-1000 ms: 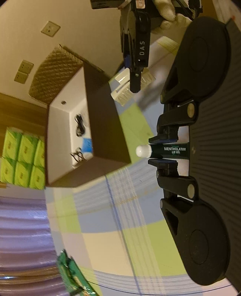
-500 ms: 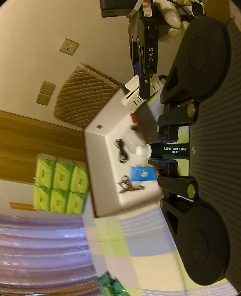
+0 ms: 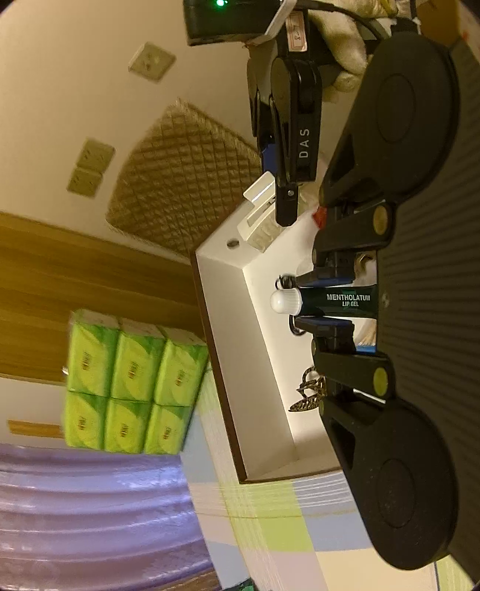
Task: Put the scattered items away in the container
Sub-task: 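Carry the lip gel and claw clip with both tools over the box, then lower both tools into the box and open them to release the items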
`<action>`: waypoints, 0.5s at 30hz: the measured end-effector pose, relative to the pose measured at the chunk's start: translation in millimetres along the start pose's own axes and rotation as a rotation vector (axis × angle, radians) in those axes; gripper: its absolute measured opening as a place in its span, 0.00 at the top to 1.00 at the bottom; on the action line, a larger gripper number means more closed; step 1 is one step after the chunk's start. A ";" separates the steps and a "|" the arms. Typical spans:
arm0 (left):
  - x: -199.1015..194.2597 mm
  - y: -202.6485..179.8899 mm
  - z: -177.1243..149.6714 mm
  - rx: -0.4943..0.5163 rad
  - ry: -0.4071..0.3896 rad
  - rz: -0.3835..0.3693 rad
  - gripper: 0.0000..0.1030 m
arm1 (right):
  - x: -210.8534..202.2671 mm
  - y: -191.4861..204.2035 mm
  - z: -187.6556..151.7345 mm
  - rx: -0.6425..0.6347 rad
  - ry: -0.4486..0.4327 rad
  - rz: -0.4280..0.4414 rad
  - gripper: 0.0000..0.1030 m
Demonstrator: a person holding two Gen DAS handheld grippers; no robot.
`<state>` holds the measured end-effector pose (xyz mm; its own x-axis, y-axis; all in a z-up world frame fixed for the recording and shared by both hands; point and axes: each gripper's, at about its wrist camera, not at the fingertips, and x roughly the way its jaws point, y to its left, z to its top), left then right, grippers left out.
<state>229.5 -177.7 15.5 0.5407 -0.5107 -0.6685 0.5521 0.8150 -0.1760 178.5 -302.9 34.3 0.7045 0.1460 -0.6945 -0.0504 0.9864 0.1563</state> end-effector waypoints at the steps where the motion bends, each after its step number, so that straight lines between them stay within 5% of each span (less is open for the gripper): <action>1: 11.8 3.1 4.0 -0.009 0.016 0.003 0.88 | 9.9 -3.4 4.6 0.002 0.019 -0.004 0.63; 15: 144.0 27.1 26.3 -0.058 0.206 0.130 0.88 | 103.0 -24.4 35.7 -0.071 0.204 -0.055 0.63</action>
<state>339.0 -236.3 -66.5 0.4607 -0.3390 -0.8203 0.4462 0.8873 -0.1161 277.5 -314.6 -15.9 0.5498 0.0972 -0.8296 -0.0709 0.9951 0.0696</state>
